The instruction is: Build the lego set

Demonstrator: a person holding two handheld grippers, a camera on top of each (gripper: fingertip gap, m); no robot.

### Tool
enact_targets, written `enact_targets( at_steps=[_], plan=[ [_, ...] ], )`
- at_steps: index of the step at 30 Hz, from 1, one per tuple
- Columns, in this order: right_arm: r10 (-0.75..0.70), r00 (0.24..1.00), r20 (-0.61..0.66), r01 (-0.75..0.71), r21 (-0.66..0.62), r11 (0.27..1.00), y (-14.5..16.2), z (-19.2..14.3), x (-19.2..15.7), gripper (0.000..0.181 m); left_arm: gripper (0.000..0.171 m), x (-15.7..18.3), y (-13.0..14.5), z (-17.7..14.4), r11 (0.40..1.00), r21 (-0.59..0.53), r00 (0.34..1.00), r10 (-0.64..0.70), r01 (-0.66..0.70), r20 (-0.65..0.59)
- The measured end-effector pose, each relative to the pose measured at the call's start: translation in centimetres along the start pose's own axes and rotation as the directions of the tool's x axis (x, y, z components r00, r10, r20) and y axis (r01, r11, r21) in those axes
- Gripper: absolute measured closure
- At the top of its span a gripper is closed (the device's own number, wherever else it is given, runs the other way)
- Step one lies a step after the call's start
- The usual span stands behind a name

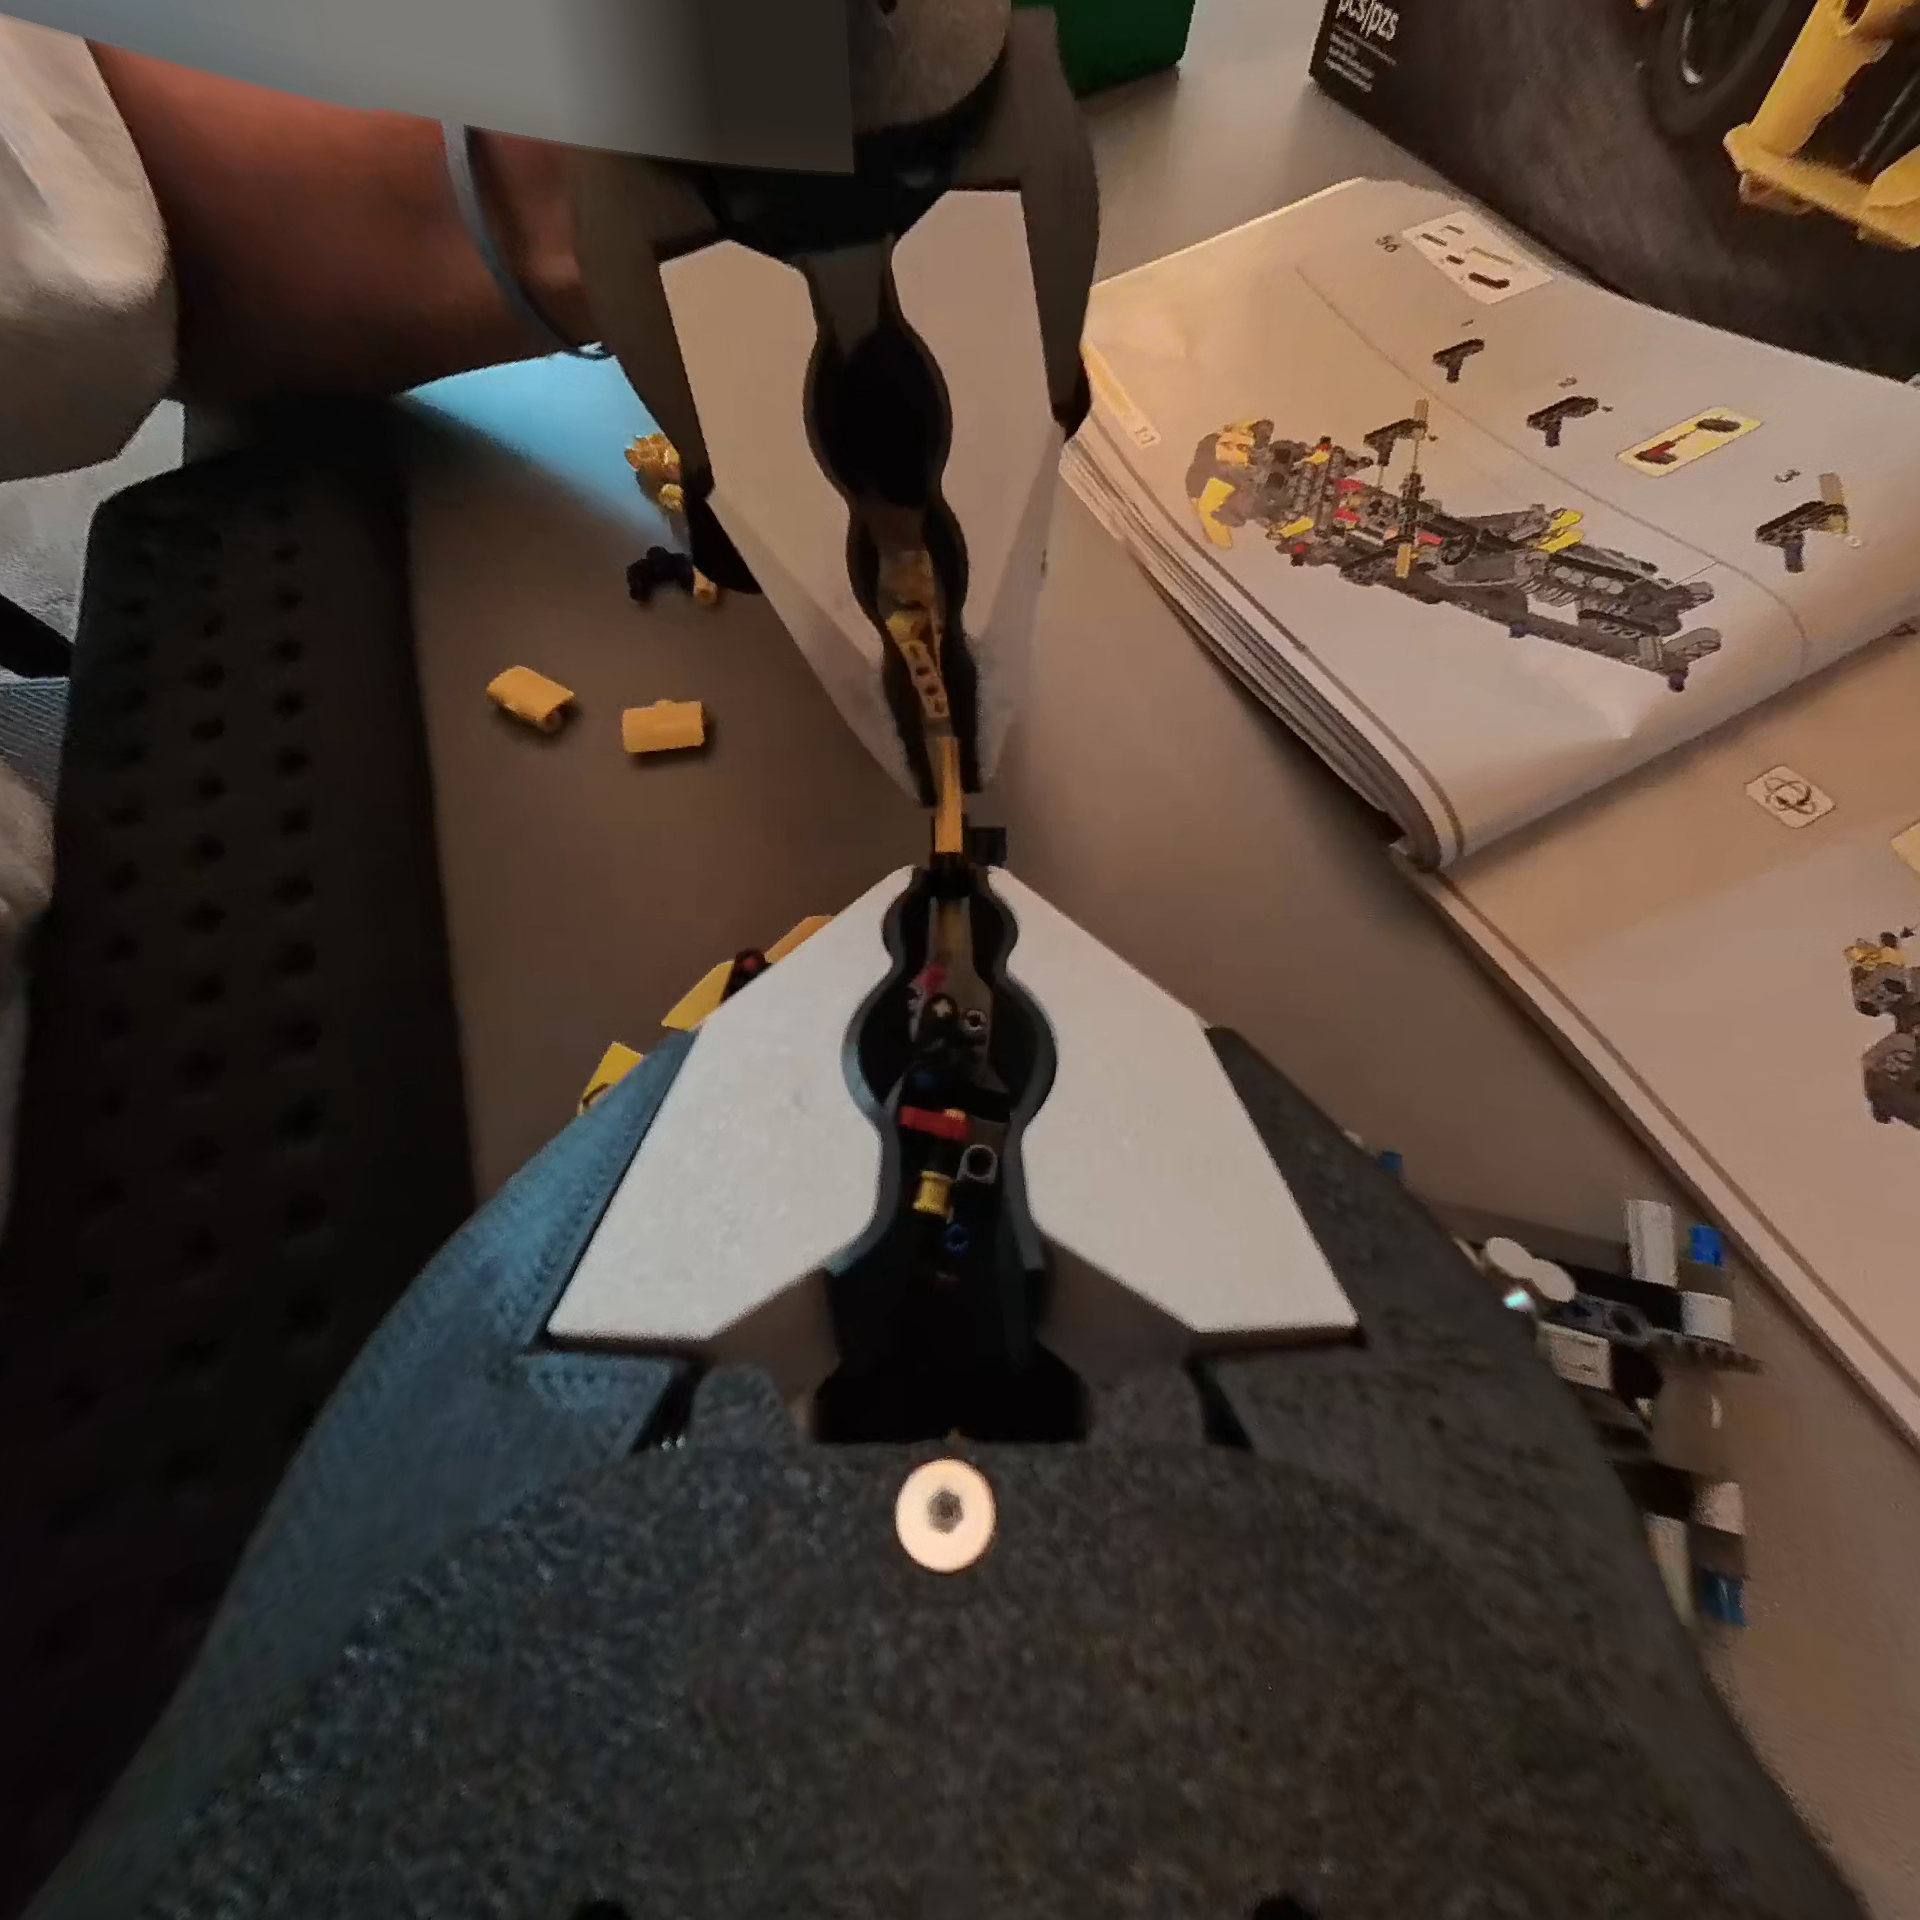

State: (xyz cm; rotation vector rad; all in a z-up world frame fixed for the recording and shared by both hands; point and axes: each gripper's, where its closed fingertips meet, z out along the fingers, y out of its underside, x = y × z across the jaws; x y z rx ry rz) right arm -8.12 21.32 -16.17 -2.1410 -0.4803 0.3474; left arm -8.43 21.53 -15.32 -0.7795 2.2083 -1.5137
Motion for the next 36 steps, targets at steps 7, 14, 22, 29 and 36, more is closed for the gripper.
enact_targets(
  at_steps=[7, 14, 22, 29, 36],
  plan=[
    [-0.026, 0.999, 0.028, 0.026, -0.007, 1.0, 0.3, 0.4, -0.7, 0.174, 0.17, 0.8, 0.7, -0.3, 0.998, -0.058, 0.997, -0.006, 0.001, -0.082],
    [0.041, 0.997, 0.062, -0.045, 0.075, 0.996, -0.8, -0.6, -1.0, 0.173, 0.17, 1.1, -0.5, -1.0, 0.998, 0.013, 0.987, -0.066, 0.069, -0.148],
    [0.058, 0.996, -0.07, -0.056, 0.036, 0.998, 1.7, -3.3, -0.5, 0.164, 0.17, 0.4, 0.1, -2.4, 0.998, -0.014, 0.996, -0.055, 0.055, -0.063],
    [0.037, 0.986, -0.161, -0.037, 0.005, 0.999, 2.6, -3.6, -0.5, 0.163, 0.17, 0.6, 2.3, -1.7, 0.991, -0.125, 0.986, -0.057, 0.037, -0.156],
    [0.022, 0.972, -0.235, -0.043, -0.085, 0.995, 3.5, -3.0, 1.0, 0.167, 0.17, 0.0, 2.0, -0.5, 0.994, -0.112, 0.97, -0.042, 0.016, -0.238]
  ],
)
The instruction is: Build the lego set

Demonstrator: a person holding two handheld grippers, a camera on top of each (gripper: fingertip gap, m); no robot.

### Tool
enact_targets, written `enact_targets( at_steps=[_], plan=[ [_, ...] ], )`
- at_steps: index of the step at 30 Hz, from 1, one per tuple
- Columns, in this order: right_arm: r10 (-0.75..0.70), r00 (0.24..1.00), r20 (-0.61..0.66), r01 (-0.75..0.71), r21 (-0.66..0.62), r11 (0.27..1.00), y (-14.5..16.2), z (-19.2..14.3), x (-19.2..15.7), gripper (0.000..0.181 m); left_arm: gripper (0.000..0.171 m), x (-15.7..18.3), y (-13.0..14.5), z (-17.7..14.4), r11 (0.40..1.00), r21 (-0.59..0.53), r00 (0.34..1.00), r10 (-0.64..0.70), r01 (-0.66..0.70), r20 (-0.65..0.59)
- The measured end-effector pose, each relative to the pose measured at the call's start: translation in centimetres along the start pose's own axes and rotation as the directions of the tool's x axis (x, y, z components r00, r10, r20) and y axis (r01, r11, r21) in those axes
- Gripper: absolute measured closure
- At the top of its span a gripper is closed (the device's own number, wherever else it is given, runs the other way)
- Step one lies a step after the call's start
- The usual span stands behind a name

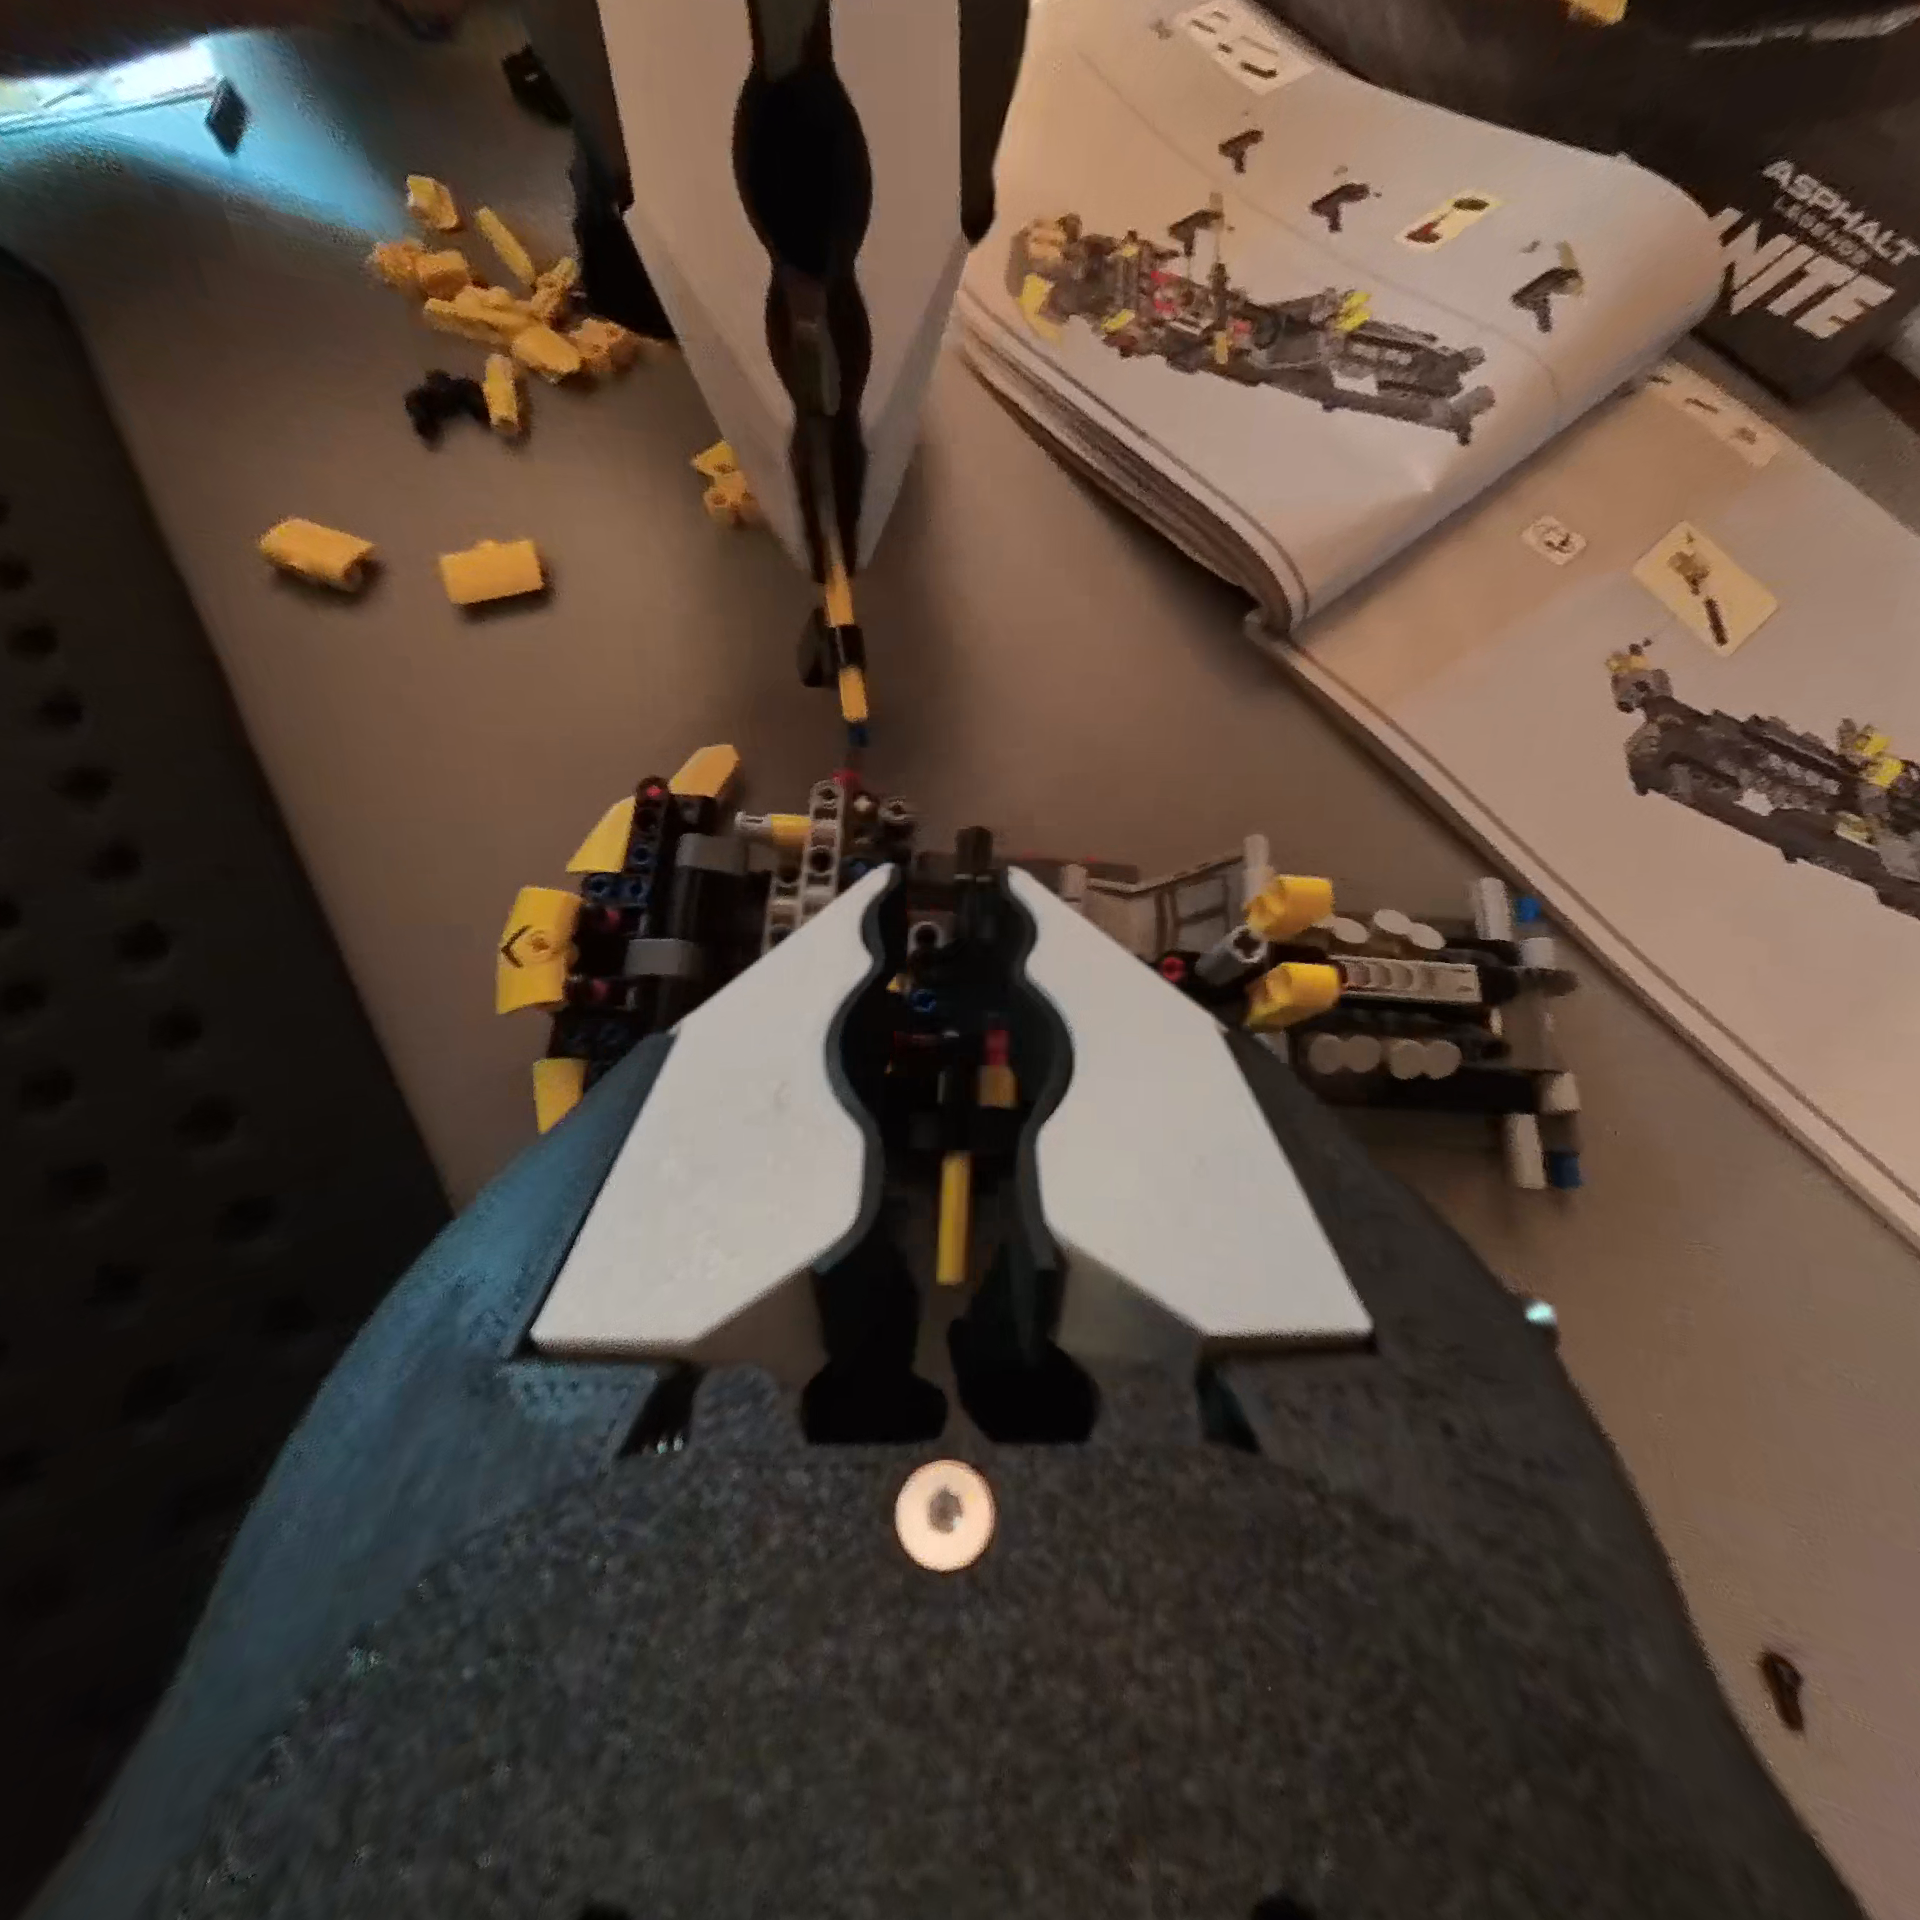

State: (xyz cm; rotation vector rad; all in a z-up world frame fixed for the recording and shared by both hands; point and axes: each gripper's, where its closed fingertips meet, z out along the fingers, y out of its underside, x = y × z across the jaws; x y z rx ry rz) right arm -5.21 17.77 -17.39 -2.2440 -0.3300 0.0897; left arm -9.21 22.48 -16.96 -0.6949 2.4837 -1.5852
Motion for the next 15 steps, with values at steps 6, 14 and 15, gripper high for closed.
enact_targets(
  at_steps=[6, 14, 15],
  plan=[
    [-0.045, 0.998, 0.032, 0.046, -0.047, 0.998, 0.2, 0.9, 0.6, 0.172, 0.17, -1.1, -0.2, 1.0, 1.0, 0.019, 1.0, 0.023, -0.023, -0.02],
    [-0.044, 0.993, 0.11, 0.049, -0.041, 0.998, 0.3, 1.7, 0.2, 0.168, 0.17, -1.8, -1.1, 1.5, 0.995, 0.037, 0.996, 0.088, -0.088, 0.014],
    [-0.036, 0.992, 0.12, 0.044, -0.064, 0.997, 0.7, 2.0, 0.1, 0.167, 0.17, -1.9, -1.0, 1.6, 0.995, 0.029, 0.995, 0.096, -0.096, 0.016]
  ],
)
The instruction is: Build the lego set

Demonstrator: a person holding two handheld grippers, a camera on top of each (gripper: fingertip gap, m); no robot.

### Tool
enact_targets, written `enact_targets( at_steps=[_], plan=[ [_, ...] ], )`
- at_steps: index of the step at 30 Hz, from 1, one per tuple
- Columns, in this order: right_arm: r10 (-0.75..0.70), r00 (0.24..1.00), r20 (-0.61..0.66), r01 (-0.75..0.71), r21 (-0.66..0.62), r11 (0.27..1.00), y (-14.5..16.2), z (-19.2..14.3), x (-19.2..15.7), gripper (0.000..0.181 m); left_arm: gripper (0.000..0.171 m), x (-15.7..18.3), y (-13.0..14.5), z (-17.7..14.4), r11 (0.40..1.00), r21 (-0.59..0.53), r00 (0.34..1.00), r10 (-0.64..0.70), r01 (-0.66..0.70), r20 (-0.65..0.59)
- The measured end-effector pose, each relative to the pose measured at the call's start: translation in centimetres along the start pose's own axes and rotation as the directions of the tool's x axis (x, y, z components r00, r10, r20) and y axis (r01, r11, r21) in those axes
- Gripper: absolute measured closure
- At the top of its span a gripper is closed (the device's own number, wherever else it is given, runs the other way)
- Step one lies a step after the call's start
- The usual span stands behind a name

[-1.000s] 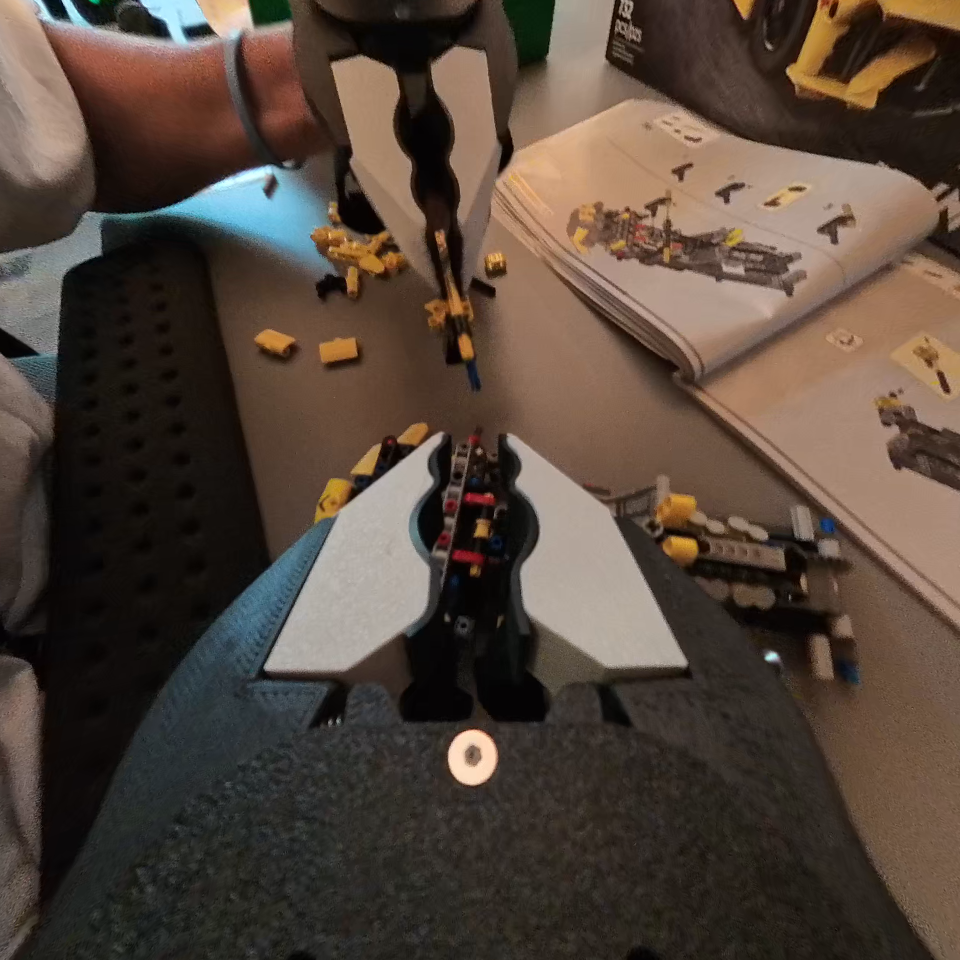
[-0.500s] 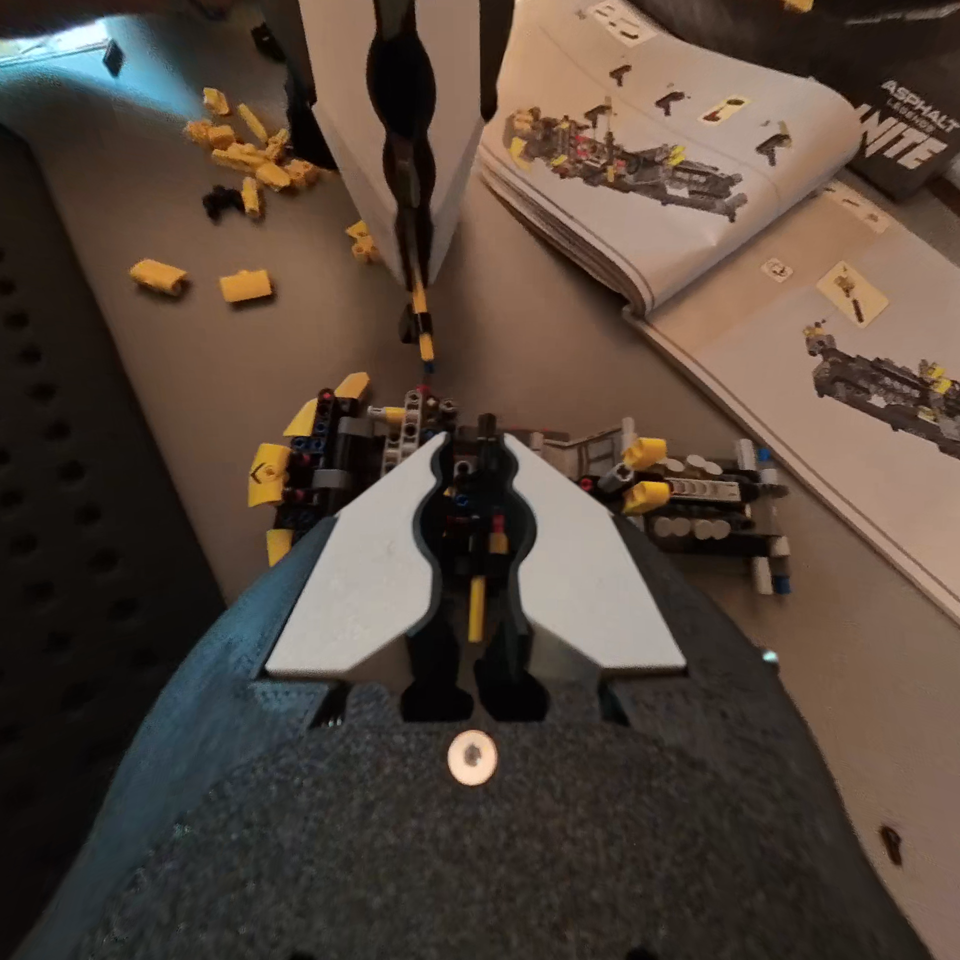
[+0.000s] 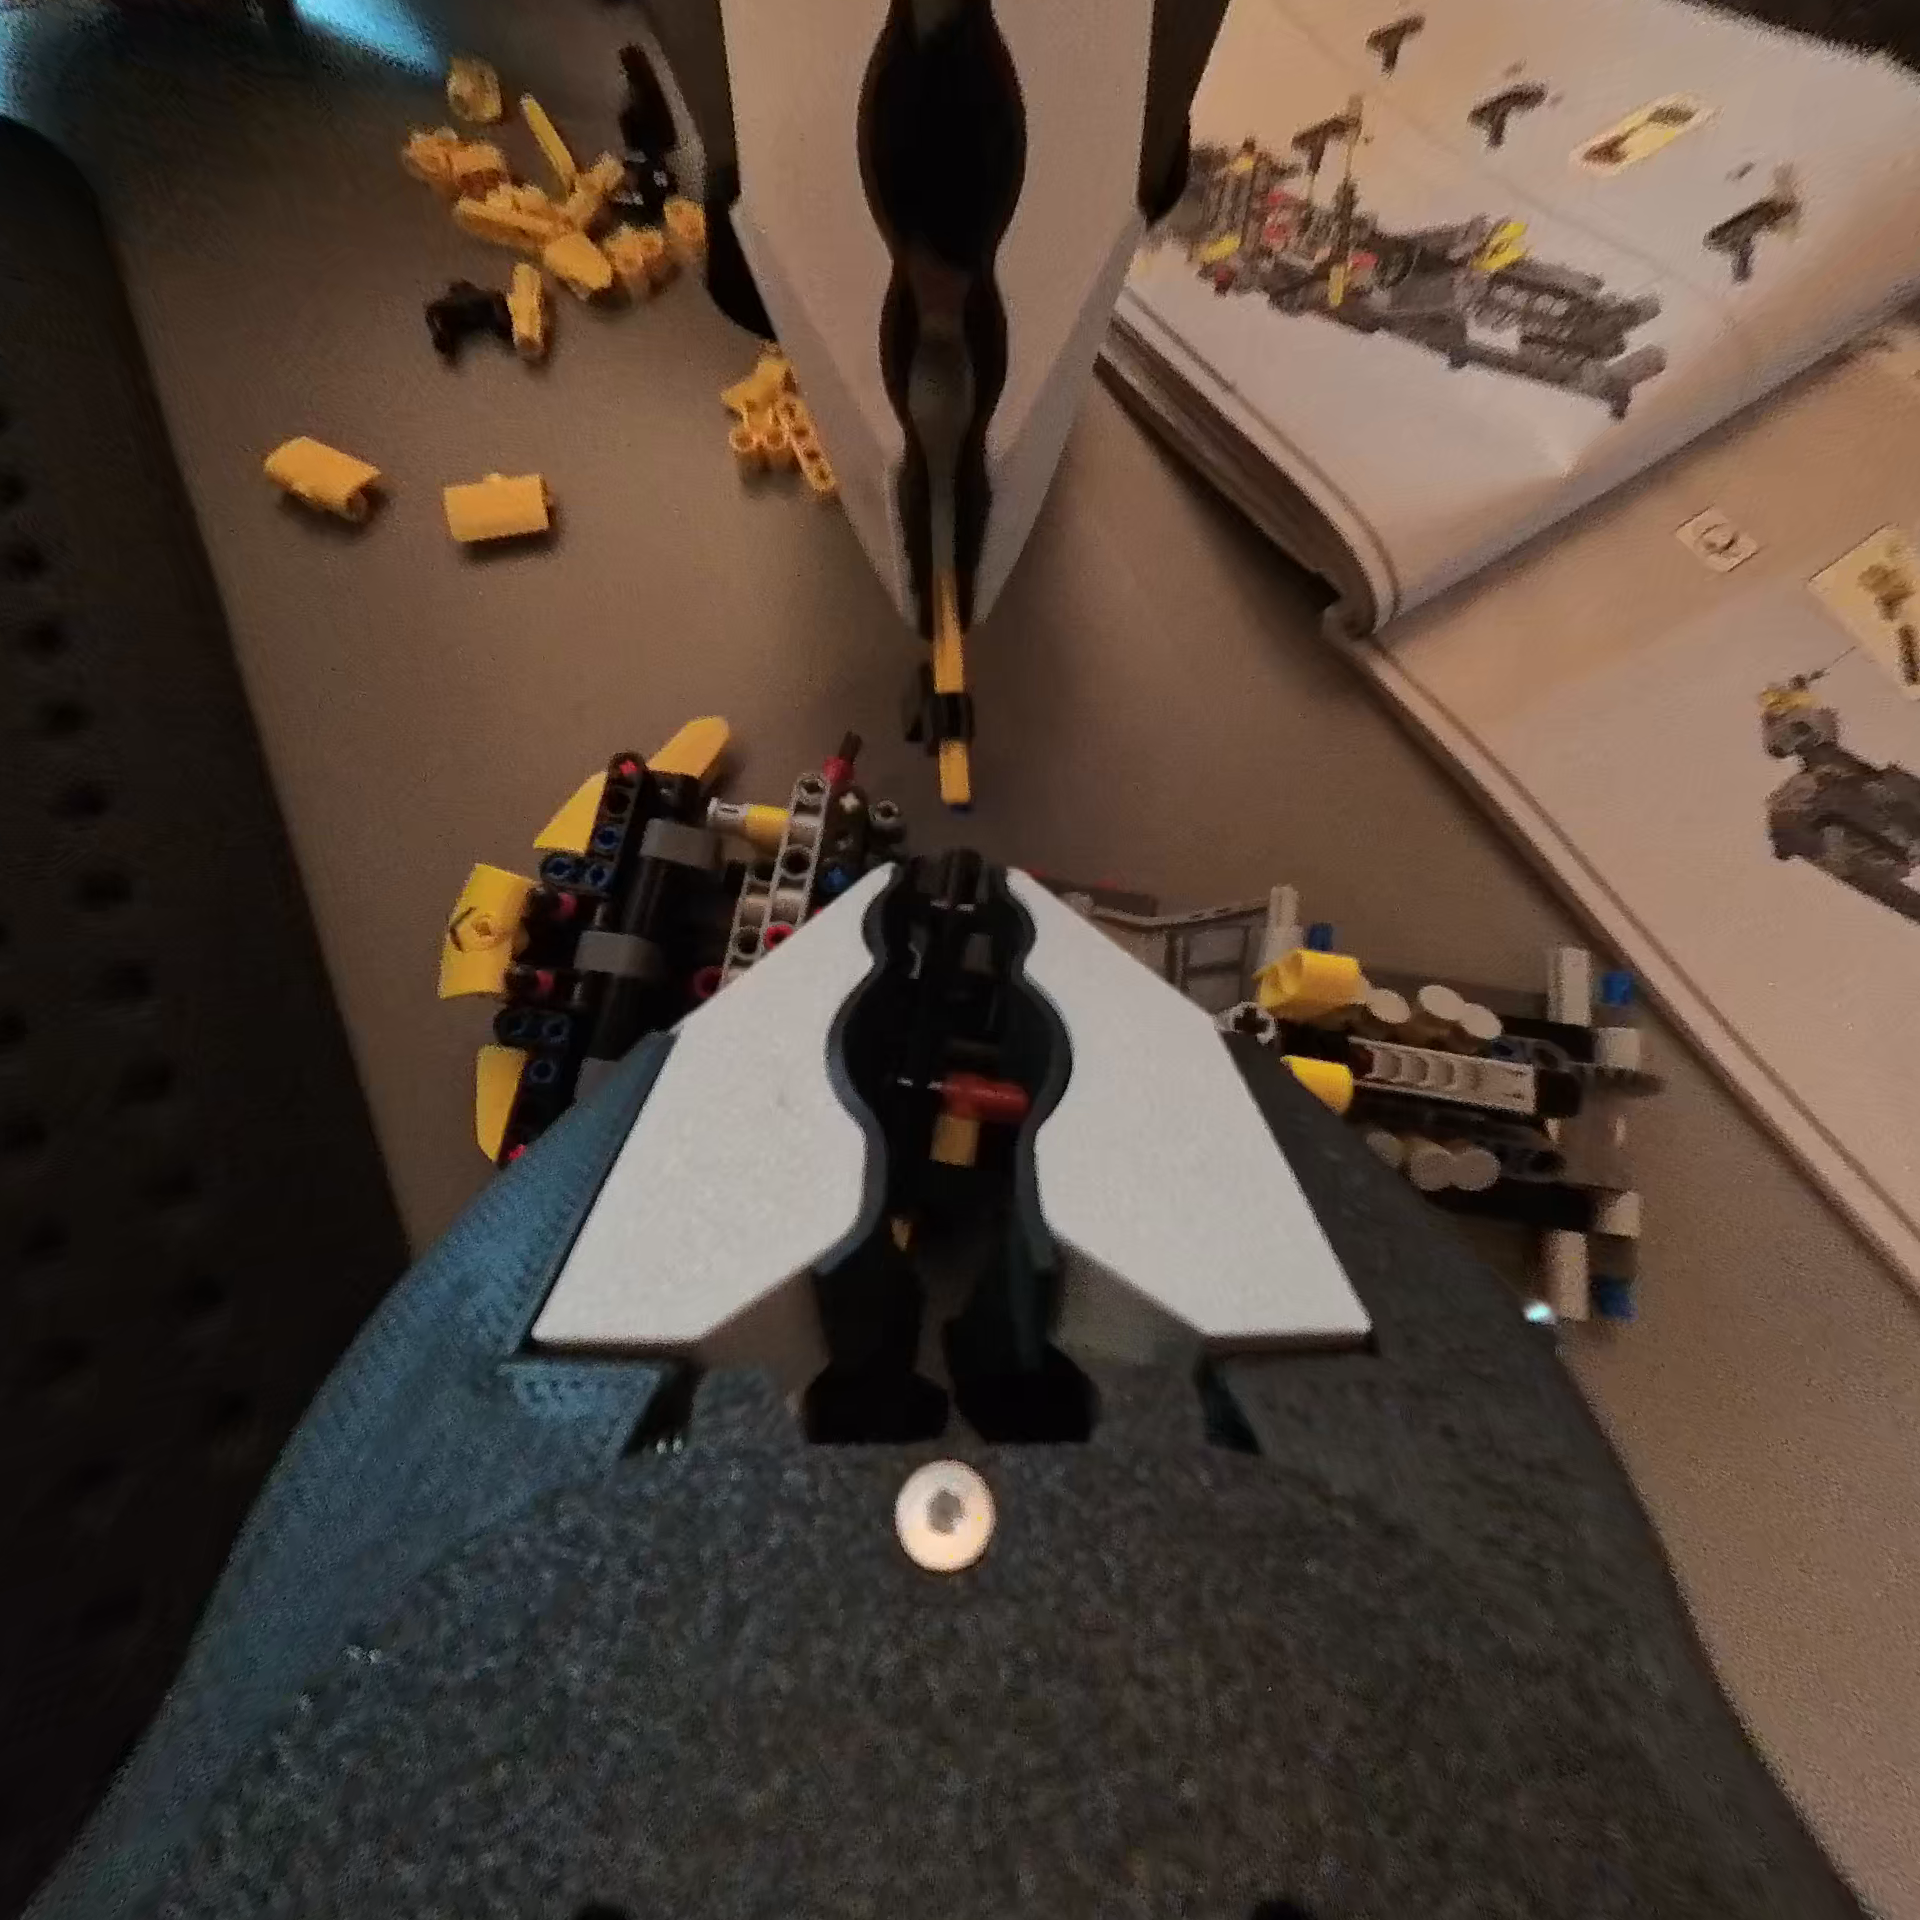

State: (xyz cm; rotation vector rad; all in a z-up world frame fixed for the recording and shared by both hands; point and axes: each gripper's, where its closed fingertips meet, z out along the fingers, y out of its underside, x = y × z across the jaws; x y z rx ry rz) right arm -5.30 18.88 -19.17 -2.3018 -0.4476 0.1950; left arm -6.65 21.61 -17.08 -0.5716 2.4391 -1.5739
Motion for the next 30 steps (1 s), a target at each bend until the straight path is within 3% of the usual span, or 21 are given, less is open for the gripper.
enact_targets(
  at_steps=[2, 12, 21, 30],
  plan=[
    [-0.002, 1.0, 0.023, 0.002, -0.033, 0.999, 0.6, 0.5, -0.1, 0.172, 0.17, -0.1, 0.1, 0.3, 1.0, -0.015, 1.0, 0.026, -0.026, 0.0],
    [0.014, 0.996, 0.09, -0.017, 0.03, 0.999, 0.5, 0.2, -0.2, 0.173, 0.17, 0.1, 0.2, 0.9, 0.998, -0.039, 0.997, 0.045, -0.047, -0.057],
    [0.007, 0.992, 0.125, -0.015, 0.061, 0.998, 0.4, 0.2, -0.5, 0.173, 0.171, 0.0, -0.4, 0.9, 0.999, -0.001, 0.996, 0.05, -0.05, -0.071],
    [0.016, 0.992, 0.121, -0.024, 0.069, 0.997, 0.3, 0.3, -0.4, 0.174, 0.17, 0.9, 2.2, 1.6, 0.978, -0.173, 0.992, 0.107, -0.116, -0.059]
  ],
)
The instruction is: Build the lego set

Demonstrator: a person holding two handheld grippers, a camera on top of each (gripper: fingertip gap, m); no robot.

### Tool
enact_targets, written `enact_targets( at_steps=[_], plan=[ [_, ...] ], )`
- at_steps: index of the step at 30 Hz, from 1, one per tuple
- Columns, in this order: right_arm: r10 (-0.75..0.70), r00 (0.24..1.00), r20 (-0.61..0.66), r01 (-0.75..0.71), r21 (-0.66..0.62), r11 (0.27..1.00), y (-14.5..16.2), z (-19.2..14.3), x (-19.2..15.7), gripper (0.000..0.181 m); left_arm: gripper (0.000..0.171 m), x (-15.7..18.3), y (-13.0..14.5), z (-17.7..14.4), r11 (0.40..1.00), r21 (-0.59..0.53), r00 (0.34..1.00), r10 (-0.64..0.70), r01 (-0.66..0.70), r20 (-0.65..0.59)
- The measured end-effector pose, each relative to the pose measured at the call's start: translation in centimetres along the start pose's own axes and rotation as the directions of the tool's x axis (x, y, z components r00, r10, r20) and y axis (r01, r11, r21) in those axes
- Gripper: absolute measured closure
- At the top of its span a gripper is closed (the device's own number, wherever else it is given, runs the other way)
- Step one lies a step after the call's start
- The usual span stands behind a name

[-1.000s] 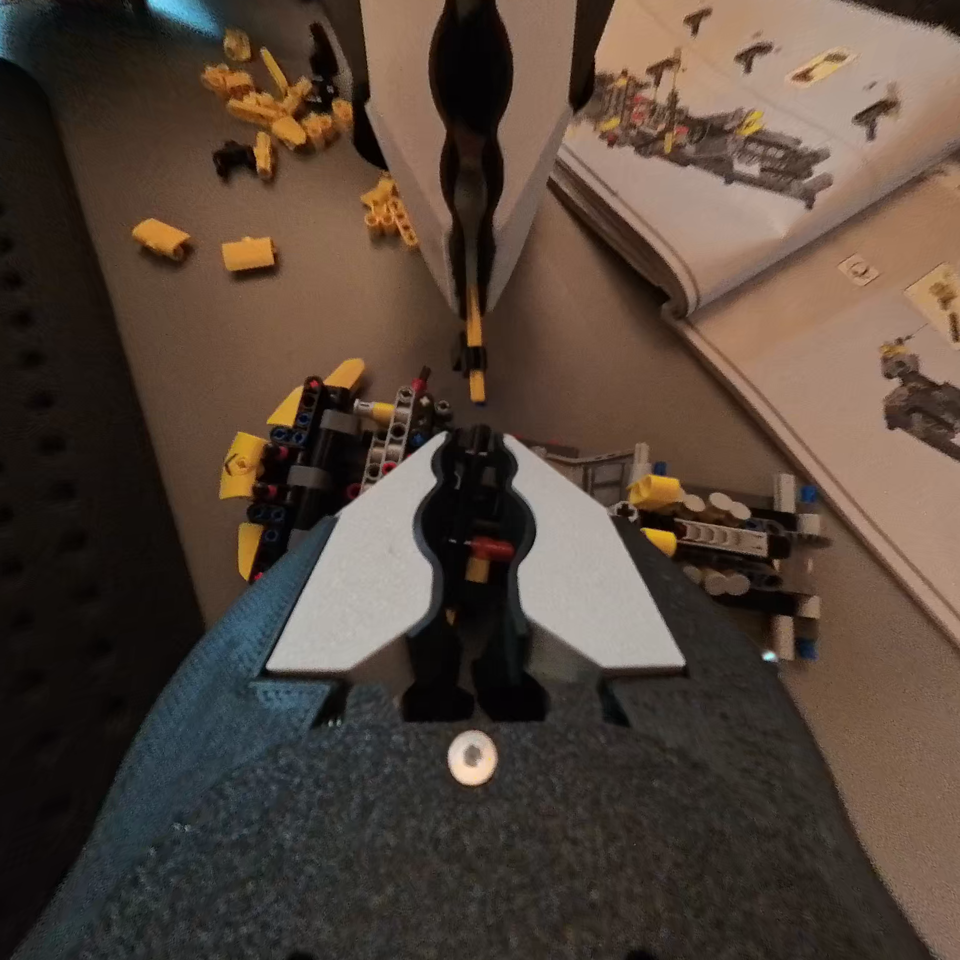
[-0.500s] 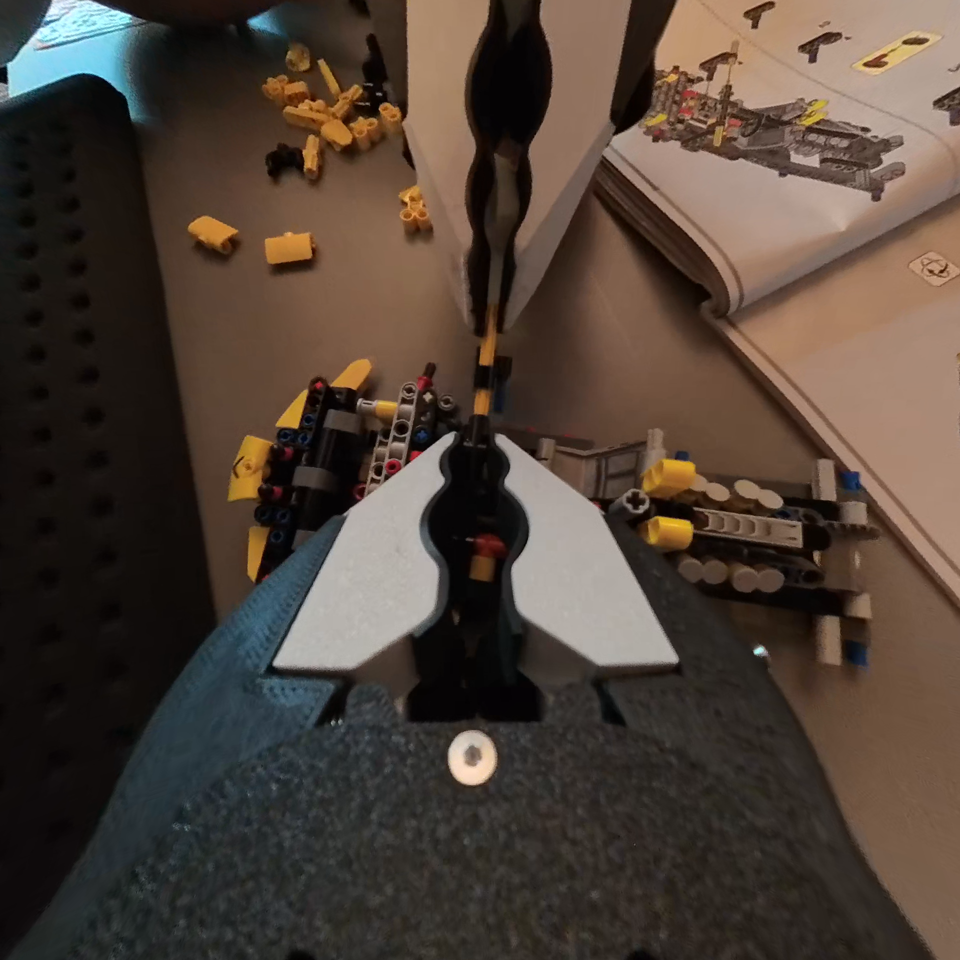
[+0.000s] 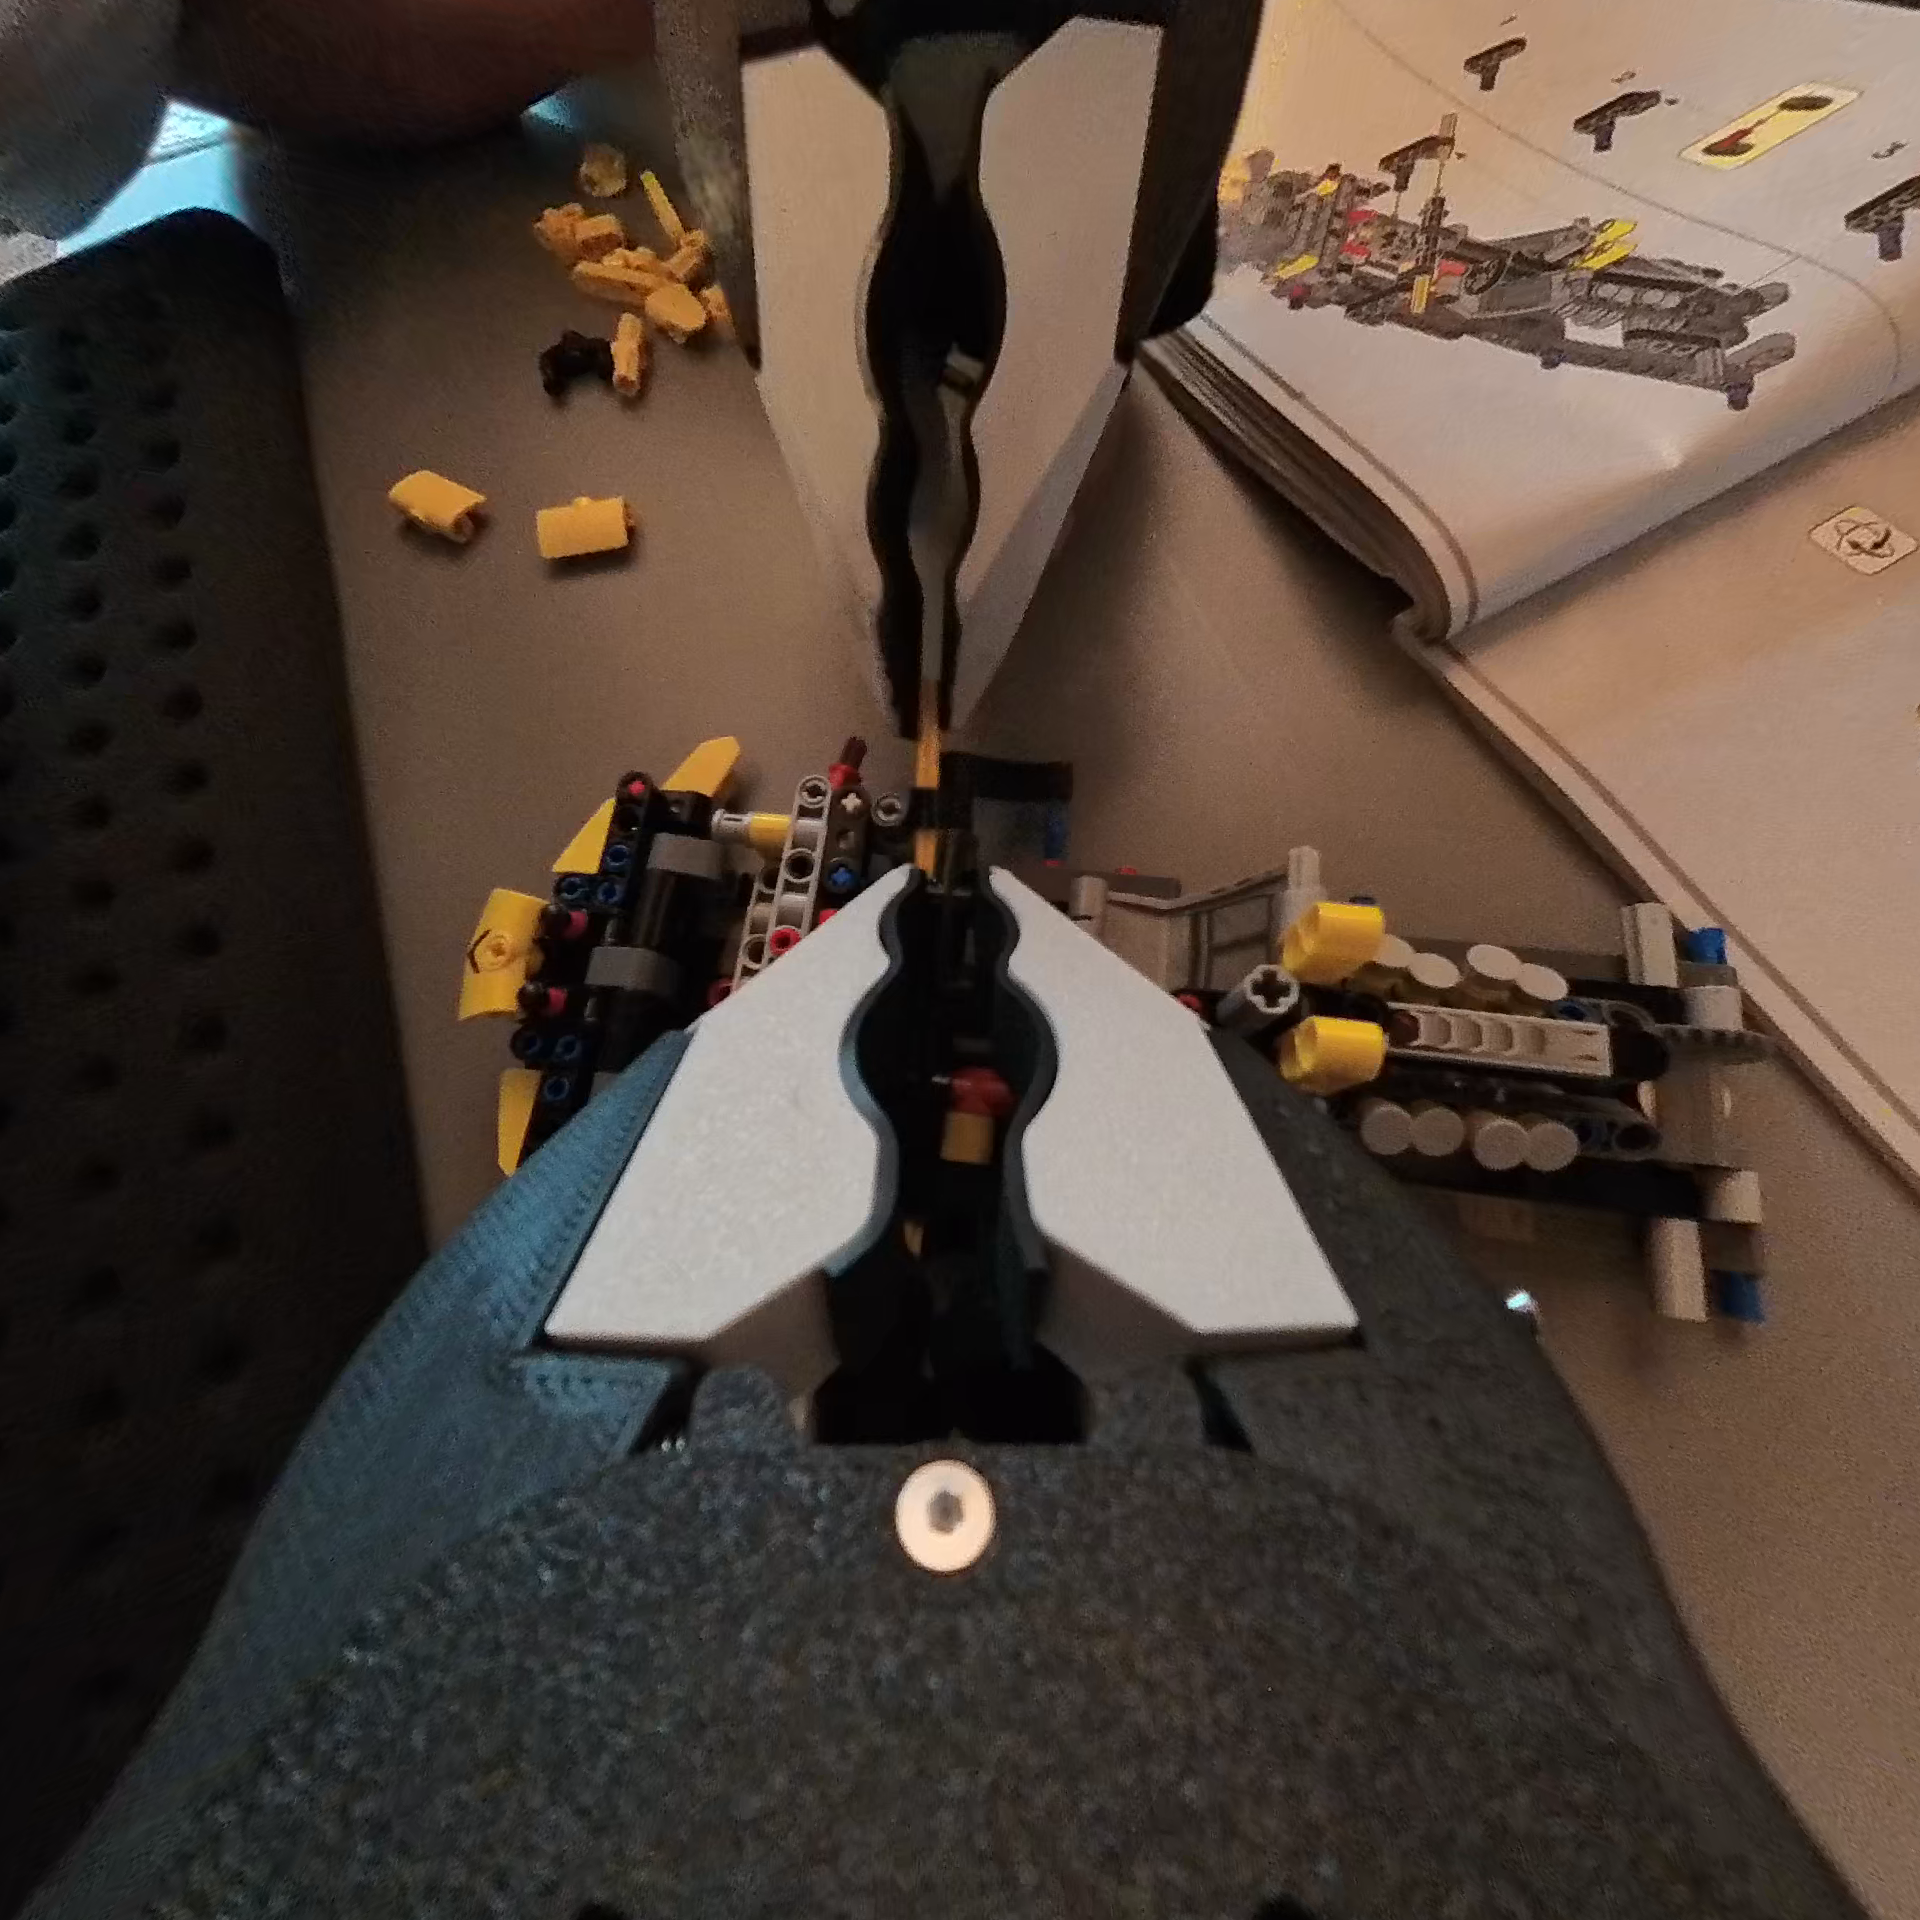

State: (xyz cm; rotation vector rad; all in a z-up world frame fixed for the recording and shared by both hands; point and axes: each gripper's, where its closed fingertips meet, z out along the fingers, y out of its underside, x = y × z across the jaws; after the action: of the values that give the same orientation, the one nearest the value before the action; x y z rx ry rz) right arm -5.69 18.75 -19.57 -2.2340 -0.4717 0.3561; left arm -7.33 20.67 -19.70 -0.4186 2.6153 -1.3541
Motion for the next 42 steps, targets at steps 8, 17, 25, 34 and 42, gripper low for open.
enact_targets(
  at_steps=[8, 17, 25, 34, 42],
  plan=[
    [-0.005, 1.0, -0.002, 0.005, 0.036, 0.999, -0.1, -0.1, 0.0, 0.173, 0.17, -0.7, 0.5, -0.3, 0.999, 0.005, 0.998, -0.034, 0.034, 0.05],
    [-0.015, 0.999, -0.046, 0.024, 0.203, 0.979, -3.3, -1.4, -0.2, 0.159, 0.171, -0.8, -3.1, -2.5, 0.935, 0.251, 0.968, -0.234, 0.25, -0.093],
    [-0.114, 0.986, -0.125, 0.139, 0.211, 0.968, -3.6, -1.7, -0.2, 0.177, 0.171, -0.4, -3.7, -2.3, 0.926, 0.268, 0.963, -0.243, 0.267, -0.12],
    [-0.013, 1.0, 0.001, 0.013, 0.212, 0.977, -3.5, -1.1, -0.8, 0.178, 0.158, -0.2, -4.1, -0.9, 0.967, 0.245, 0.996, -0.079, 0.067, 0.04],
    [0.042, 0.999, 0.031, -0.047, 0.18, 0.983, -2.7, -0.5, -0.7, 0.178, 0.168, -0.2, -3.2, -0.6, 0.984, 0.174, 0.997, -0.049, 0.039, 0.053]
  ],
)
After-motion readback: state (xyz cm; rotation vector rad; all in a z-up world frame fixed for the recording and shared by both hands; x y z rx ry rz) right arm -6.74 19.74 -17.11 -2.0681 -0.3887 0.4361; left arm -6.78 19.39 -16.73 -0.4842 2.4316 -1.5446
